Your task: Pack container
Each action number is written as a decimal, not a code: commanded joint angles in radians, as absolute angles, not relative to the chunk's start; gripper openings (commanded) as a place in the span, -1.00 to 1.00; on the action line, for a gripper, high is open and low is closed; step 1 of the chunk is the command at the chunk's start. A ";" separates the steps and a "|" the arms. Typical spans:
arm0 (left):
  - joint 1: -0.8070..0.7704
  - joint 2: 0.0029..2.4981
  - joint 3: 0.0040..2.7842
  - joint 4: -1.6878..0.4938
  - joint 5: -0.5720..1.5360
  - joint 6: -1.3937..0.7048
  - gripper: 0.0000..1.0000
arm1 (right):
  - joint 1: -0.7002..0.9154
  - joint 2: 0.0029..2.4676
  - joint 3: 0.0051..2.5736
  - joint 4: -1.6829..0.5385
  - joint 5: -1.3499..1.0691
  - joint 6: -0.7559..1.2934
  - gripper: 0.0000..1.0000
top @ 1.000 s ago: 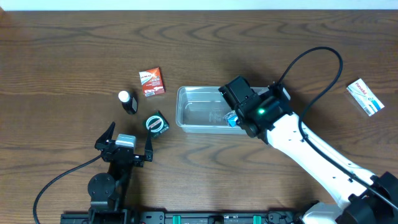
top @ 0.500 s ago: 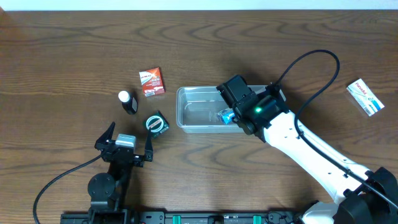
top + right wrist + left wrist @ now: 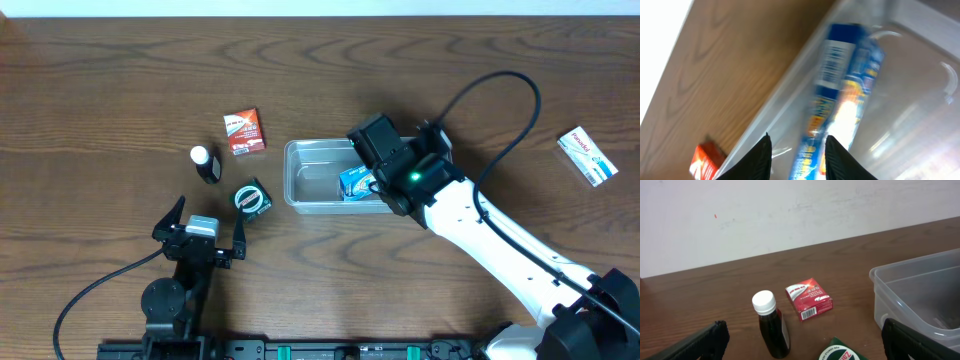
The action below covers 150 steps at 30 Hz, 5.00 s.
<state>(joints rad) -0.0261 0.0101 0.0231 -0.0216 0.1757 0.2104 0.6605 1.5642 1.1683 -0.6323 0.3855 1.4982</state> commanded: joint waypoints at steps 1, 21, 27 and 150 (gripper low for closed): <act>-0.021 0.004 0.004 -0.051 0.179 0.220 0.96 | 0.669 1.569 1.191 -0.573 0.322 1.155 -0.27; -0.021 0.004 0.004 -0.051 0.179 0.220 0.96 | 0.669 1.569 1.191 -0.656 -0.061 0.139 0.54; -0.021 0.004 0.004 -0.051 0.179 0.220 0.96 | 0.669 1.569 1.190 -0.701 -0.060 0.124 -0.40; -0.021 0.004 0.004 -0.051 0.179 0.220 0.96 | 0.505 1.786 1.180 -0.679 0.007 0.186 -0.78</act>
<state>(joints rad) -0.0261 0.0101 0.0231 -0.0216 0.1761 0.2104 0.5091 1.7237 1.2480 -0.6319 -0.0040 0.1680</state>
